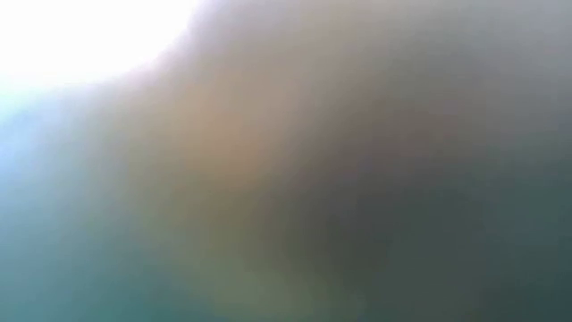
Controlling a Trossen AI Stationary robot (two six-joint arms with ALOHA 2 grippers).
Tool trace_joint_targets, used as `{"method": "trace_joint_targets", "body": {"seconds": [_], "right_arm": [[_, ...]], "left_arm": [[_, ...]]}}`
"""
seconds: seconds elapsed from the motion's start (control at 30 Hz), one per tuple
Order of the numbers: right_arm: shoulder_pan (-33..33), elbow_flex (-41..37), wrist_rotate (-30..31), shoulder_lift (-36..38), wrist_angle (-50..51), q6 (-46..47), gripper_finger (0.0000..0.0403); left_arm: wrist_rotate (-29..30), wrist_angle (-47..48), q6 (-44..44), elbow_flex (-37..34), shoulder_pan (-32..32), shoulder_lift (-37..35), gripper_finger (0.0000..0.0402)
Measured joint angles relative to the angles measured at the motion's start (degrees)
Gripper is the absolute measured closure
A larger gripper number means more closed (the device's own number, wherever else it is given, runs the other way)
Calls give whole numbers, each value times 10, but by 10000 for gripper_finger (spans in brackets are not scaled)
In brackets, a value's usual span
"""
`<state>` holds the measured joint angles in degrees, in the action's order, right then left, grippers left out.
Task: Sort Maruchan noodles
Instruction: Put the orange noodle pack into the white bin
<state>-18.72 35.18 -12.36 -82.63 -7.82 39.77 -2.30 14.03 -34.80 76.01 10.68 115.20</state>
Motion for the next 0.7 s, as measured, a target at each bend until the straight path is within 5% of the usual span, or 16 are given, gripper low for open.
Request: {"method": "trace_joint_targets", "body": {"seconds": [0.43,0.7], "right_arm": [[0,0,-70,1,2,-146,338],[-15,34,-121,1,26,-292,342]], "left_arm": [[-2,-11,124,-62,9,-107,239],[-56,-5,227,-62,9,-128,239]]}}
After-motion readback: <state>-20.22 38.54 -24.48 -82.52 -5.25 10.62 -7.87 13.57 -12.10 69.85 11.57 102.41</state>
